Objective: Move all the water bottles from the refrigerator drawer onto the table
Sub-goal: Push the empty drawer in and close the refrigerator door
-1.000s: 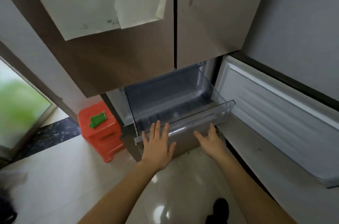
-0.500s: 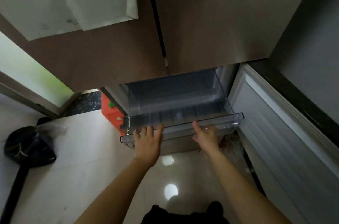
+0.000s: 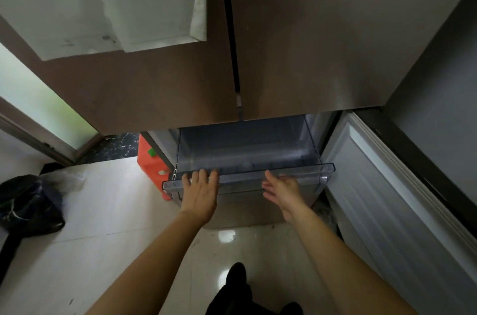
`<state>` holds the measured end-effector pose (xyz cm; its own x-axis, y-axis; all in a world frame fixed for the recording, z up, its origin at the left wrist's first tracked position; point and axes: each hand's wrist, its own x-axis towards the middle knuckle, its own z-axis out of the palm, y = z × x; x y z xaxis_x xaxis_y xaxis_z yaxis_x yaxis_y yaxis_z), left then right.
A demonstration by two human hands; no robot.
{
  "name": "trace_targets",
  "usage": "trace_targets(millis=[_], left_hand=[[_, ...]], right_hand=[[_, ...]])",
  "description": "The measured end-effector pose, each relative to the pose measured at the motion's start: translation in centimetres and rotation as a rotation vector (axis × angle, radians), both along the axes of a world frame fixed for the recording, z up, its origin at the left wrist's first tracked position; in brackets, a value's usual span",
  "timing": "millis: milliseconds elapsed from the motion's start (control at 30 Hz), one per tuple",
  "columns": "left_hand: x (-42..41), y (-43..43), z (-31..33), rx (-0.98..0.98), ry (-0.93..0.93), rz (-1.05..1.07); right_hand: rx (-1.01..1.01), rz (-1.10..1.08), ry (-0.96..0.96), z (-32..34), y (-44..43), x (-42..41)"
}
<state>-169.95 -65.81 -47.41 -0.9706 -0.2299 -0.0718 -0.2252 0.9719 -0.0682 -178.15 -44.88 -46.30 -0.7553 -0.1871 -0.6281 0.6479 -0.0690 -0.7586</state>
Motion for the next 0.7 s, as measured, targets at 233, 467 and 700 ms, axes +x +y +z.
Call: trace_targets(millis=[233,467,700], left_hand=[[-1.9,-2.3,-0.1,0.043,0.161,0.01],[1.1,-3.5,-2.6,-0.009,0.029,-0.064],[-2.2,-6.2,-3.5,-0.109,-0.161,-0.034]], right_hand=[[-0.201,-0.094,-0.098,0.1,-2.4,-4.5],[-0.181,-0.12,-0.027,-0.4,-5.3,-7.4],[0.427,0.299,0.323,-3.9,-4.6,-7.7]])
